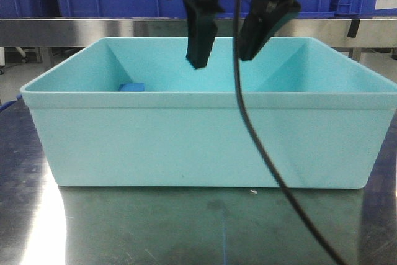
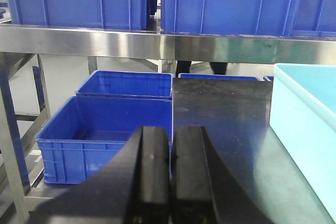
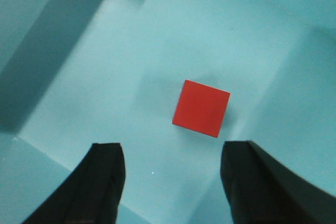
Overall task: Pick red cube and place on left shelf
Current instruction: 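Lower the open right gripper into the tub around the red cube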
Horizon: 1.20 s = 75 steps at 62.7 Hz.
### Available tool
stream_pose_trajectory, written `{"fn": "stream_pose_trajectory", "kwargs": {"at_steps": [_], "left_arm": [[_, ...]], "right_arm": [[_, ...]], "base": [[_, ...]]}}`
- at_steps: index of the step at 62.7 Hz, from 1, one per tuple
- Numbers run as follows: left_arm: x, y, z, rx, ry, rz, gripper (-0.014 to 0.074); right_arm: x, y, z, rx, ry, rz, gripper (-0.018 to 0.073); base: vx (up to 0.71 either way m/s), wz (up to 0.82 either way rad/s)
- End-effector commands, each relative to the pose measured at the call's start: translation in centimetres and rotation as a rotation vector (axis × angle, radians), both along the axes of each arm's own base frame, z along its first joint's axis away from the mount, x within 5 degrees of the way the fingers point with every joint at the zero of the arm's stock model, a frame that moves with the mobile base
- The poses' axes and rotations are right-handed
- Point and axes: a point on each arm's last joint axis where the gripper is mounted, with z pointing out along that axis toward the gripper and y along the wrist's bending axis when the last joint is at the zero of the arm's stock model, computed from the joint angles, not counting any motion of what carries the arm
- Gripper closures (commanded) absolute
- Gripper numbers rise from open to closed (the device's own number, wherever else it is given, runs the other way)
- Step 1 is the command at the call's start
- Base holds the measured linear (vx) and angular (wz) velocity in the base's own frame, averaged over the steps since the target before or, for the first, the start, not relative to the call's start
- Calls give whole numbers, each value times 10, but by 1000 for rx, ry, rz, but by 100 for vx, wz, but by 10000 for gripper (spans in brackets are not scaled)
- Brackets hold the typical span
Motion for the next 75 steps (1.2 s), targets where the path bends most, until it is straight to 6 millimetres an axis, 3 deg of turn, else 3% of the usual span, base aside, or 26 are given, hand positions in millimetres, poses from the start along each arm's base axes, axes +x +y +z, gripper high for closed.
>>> {"fn": "stream_pose_trajectory", "kwargs": {"at_steps": [1,22,46,75], "left_arm": [[0,1,1,-15,-82,5,495],[0,1,1,-15,-82,5,495],[0,1,1,-15,-82,5,495],[0,1,1,-15,-82,5,495]], "right_arm": [[7,-1,21,82,-85,-39,48],[33,-8,-16,31,-12,-118,48],[50,3,-48,33,4,-120,48],[59,10,-44,103,-83,-113,50]], "base": [[0,0],[0,0],[0,0],[0,0]]}}
